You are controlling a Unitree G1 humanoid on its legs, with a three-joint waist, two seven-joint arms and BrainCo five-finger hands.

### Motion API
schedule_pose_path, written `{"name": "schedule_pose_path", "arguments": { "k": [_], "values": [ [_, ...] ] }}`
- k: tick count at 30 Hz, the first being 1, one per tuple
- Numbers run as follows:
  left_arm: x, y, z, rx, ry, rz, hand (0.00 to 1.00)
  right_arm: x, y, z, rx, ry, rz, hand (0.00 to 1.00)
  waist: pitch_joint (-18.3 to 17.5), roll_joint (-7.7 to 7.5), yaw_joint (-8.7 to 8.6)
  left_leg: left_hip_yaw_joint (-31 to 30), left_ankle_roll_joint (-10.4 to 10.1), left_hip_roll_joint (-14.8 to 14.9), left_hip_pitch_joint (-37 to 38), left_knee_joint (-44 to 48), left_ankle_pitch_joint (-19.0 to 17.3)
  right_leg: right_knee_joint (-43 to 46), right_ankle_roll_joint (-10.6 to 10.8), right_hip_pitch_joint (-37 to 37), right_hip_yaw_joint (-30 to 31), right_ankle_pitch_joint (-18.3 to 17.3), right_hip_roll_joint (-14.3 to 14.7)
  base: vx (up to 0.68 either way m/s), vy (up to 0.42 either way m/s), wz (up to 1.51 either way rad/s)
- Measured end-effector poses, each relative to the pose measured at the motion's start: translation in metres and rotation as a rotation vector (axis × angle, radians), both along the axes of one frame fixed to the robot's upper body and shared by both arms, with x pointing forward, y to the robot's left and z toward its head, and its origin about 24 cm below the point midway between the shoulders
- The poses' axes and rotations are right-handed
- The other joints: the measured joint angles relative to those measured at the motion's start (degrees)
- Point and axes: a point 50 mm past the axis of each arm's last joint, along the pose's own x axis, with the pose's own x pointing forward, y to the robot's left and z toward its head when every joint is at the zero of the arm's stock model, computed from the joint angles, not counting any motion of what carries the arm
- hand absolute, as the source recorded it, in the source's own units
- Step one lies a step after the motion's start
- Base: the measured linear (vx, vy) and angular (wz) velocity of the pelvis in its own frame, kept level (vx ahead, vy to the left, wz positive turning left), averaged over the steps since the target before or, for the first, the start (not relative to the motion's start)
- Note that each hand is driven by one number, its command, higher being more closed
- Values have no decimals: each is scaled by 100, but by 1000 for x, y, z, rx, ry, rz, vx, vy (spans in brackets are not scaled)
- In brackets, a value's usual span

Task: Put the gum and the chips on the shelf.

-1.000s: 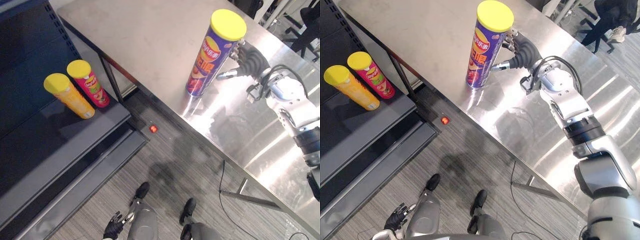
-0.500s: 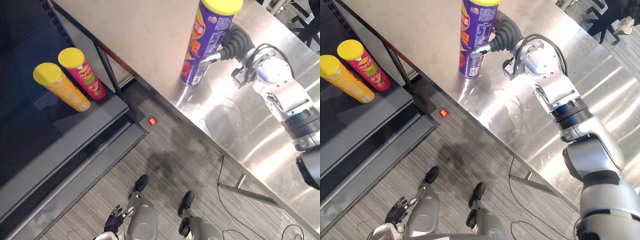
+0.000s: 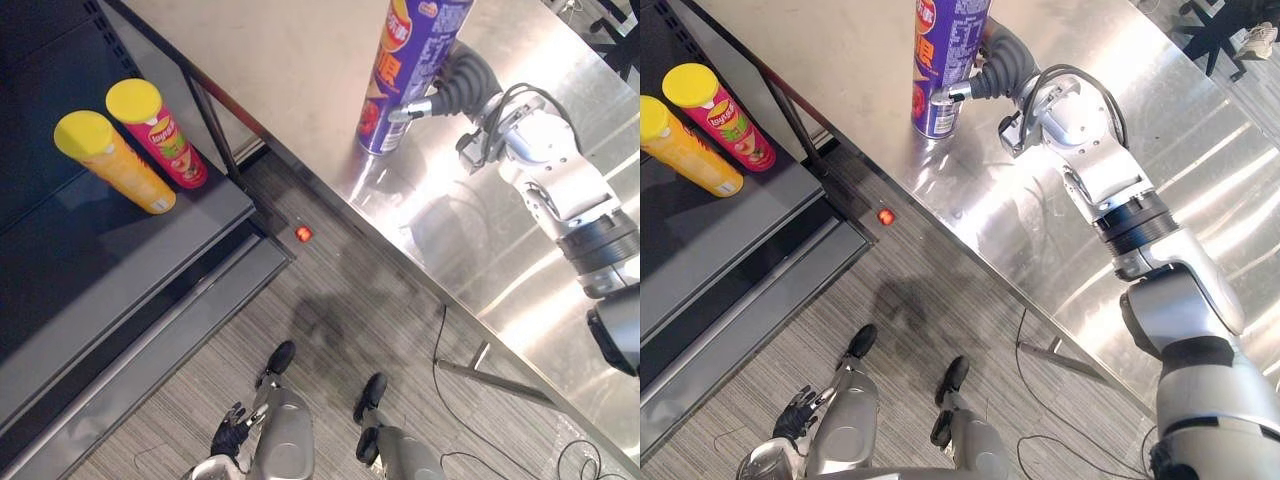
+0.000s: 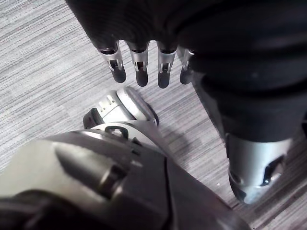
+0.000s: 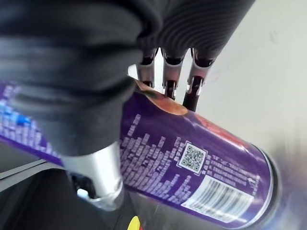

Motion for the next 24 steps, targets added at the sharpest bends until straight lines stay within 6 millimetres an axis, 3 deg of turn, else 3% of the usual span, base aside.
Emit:
{"name": "schedule_pose_path", "arguments": {
  "k": [12,15,20,24],
  "values": [
    [0,0,0,2,2,2,0,-1,-1,5,1,-15,-1,100,0,0,-45,36,0,2,69,31,0,-40,-18,63,45,66,4,3,-4,-2],
    [0,0,0,1,0,9,0,-7,-9,16,10,-47,-7,100,-1,2,-61,52,0,-3,157,30,0,-99,-16,169,59,94,6,4,-9,-3],
    [-2,0,-1,-7,-1,37,0,-25,-34,49,97,-161,-27,100,-17,23,-83,91,0,-3,303,25,0,-114,-14,306,71,95,5,-1,-1,-1],
    [-10,0,-4,-10,29,42,0,-28,-34,52,104,-168,-8,100,-206,90,-220,111,0,-6,436,-1,0,-144,-13,432,73,96,-1,3,-3,-2]
  ]
}}
